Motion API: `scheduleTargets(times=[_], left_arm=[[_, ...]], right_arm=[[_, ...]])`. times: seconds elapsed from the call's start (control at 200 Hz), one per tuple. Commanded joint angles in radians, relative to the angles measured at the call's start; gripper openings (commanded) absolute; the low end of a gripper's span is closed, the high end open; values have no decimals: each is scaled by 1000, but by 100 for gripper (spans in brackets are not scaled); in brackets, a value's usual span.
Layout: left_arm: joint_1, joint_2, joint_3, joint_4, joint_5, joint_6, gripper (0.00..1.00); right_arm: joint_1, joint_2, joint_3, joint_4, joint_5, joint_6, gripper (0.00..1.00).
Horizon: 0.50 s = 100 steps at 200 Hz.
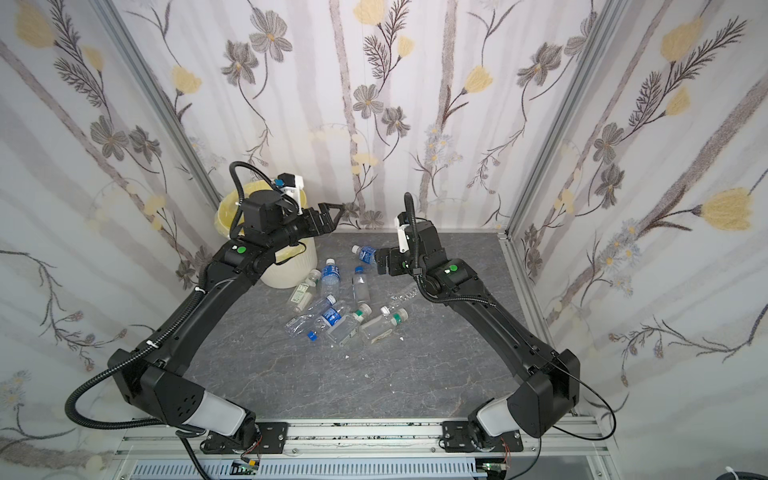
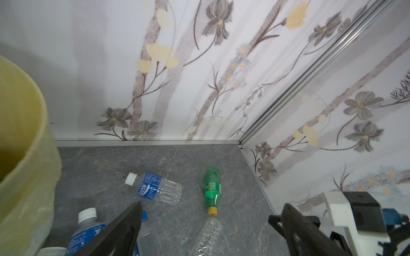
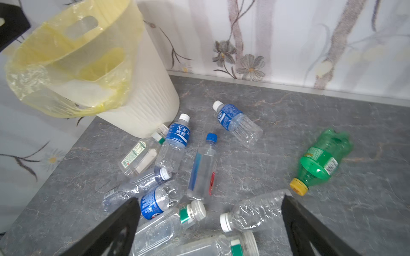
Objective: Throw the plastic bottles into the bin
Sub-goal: 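Swing both empty grippers from the bin back toward the bottle pile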
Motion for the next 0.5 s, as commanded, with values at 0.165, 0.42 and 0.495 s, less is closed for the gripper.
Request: scheduleTargets(times=[0.165, 0.42, 0.495], left_arm=[[-119, -39, -191, 18, -119, 22, 100], [-186, -112, -458, 17, -150, 22, 100], [-196, -136, -530, 17, -156, 12, 100]], right_arm=[[-103, -115, -151, 100, -11, 26, 100], [-125, -174, -224, 81, -73, -21, 100], [-124, -186, -256, 83, -110, -17, 100]])
